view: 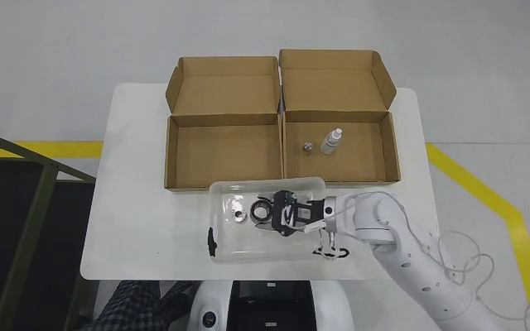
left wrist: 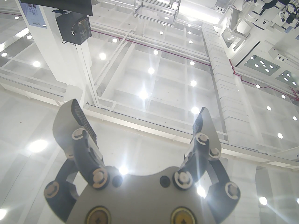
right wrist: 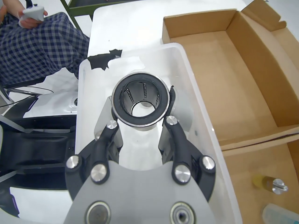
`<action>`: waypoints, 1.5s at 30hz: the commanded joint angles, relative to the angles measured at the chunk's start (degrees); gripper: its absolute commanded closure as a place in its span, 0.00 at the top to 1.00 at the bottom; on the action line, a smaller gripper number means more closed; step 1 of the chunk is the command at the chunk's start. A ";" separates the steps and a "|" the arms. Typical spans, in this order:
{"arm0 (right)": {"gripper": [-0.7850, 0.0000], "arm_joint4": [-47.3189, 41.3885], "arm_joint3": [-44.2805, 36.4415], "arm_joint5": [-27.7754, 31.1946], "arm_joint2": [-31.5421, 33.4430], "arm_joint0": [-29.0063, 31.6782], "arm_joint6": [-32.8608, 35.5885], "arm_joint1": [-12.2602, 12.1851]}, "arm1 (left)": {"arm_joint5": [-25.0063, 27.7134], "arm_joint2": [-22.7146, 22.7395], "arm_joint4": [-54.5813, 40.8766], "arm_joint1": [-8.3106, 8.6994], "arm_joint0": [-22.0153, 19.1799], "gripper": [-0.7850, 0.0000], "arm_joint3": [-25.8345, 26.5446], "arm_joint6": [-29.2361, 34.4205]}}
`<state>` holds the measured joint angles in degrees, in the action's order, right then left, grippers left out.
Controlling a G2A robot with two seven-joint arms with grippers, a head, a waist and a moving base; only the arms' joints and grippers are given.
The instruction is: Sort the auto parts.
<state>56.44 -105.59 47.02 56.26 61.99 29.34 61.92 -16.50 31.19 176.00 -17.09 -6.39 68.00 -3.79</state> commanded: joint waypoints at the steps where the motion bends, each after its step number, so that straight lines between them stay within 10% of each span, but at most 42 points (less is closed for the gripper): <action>1: 0.00 -1.20 -0.31 0.08 1.55 0.23 -0.77 -0.24 | 0.00 0.00 0.00 0.00 0.00 1.00 0.00 0.00; 45: 0.00 -22.12 6.50 3.99 9.01 -1.23 -7.00 -1.79 | 0.00 0.00 0.00 0.00 0.00 1.00 0.00 0.00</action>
<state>34.45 -99.25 51.11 65.33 60.86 22.34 60.12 -16.50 31.19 176.00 -17.09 -6.39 68.00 -3.79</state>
